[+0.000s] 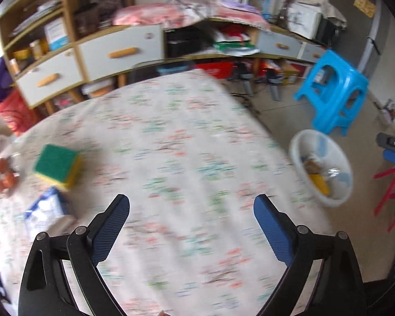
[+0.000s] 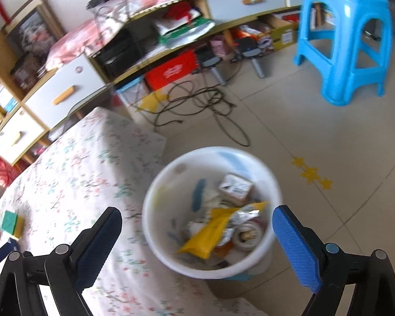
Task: Collect trash
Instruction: 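Grasp the blue-and-white box with the left gripper while the right gripper grasps the green sponge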
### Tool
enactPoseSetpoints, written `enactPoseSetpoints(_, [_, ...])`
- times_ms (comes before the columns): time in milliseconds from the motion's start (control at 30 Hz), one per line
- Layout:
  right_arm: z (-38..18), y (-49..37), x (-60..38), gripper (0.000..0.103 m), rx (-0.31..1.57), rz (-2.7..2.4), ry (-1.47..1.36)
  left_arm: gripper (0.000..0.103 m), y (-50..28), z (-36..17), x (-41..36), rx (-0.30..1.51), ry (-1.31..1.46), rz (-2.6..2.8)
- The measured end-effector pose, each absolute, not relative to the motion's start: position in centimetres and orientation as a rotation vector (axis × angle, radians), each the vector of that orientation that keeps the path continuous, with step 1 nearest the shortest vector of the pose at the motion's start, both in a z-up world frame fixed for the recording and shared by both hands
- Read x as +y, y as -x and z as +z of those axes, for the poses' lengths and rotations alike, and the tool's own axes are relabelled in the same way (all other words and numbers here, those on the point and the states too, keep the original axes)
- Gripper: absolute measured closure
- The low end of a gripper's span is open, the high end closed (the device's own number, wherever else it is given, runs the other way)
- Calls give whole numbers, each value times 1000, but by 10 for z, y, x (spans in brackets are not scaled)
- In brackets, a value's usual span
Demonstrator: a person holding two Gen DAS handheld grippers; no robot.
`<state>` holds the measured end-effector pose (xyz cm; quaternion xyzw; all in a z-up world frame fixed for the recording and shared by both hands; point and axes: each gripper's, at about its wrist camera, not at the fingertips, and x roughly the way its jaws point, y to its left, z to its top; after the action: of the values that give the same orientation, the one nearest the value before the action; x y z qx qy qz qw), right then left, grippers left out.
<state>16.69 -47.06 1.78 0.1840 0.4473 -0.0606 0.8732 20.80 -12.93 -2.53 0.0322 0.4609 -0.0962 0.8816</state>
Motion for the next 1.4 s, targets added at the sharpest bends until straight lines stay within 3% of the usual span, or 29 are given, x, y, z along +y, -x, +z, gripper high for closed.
enactPoseSetpoints(433, [10,-206,-371,6,974,-6,-297,6,-234,-68,26,1073,-178,-50])
enactPoseSetpoints(900, [-11,-232,-297,6,1035,43,-208,7,-251,-103,67,1168,-147,-84])
enactPoseSetpoints(933, [-12,-233,-293,6,1037,48,-204,9,-250,-103,68,1167,-135,-96])
enactPoseSetpoints(967, [-13,-234,-287,6,1039,55,-197,16,-251,-103,68,1169,-129,-108])
enactPoseSetpoints(1000, [-14,-236,-281,6,1041,60,-191,30,-250,-103,68,1174,-115,-125])
enactPoseSetpoints(1100, [-18,-239,-261,6,1047,78,-178,39,-244,-100,72,1189,-38,-135])
enactPoseSetpoints(1400, [-32,-247,-181,6,1068,188,-113,39,-216,-65,109,1157,164,6])
